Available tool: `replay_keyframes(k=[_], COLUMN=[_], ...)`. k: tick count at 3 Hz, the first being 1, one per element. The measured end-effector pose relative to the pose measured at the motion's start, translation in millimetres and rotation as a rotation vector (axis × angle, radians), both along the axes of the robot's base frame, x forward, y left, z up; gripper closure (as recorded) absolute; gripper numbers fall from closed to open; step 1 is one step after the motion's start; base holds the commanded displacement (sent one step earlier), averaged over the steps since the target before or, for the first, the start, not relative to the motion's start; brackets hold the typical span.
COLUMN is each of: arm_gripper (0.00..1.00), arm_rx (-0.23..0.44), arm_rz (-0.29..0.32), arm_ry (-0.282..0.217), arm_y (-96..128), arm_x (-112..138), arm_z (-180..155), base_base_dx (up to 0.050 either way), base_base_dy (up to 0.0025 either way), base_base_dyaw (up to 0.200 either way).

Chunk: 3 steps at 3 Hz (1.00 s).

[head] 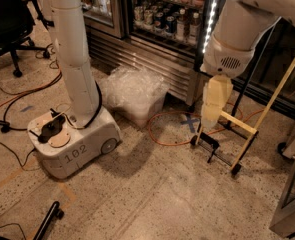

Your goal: Close left fridge door

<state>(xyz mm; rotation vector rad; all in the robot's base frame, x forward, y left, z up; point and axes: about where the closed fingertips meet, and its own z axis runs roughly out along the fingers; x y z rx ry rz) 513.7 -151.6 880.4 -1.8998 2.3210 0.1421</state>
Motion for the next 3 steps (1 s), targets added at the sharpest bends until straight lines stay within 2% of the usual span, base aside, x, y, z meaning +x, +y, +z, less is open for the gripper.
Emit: replay_keyframes(k=[1, 2, 3], arm_gripper=[0.0, 0.0, 0.0], arm_rx=[0.047, 0.048, 0.061], arm_rz=[-0.057, -0.058, -0.081], arm_ry=[-0.04, -0.042, -0.014], arm_y=[-6, -5, -11], arm_x=[39, 43, 57], arm_z=[30, 27, 4], base_base_dx=[0.0, 0.0, 0.0], base_base_dy=[0.0, 0.0, 0.0], base_base_dyaw=[0.0, 0.0, 0.0])
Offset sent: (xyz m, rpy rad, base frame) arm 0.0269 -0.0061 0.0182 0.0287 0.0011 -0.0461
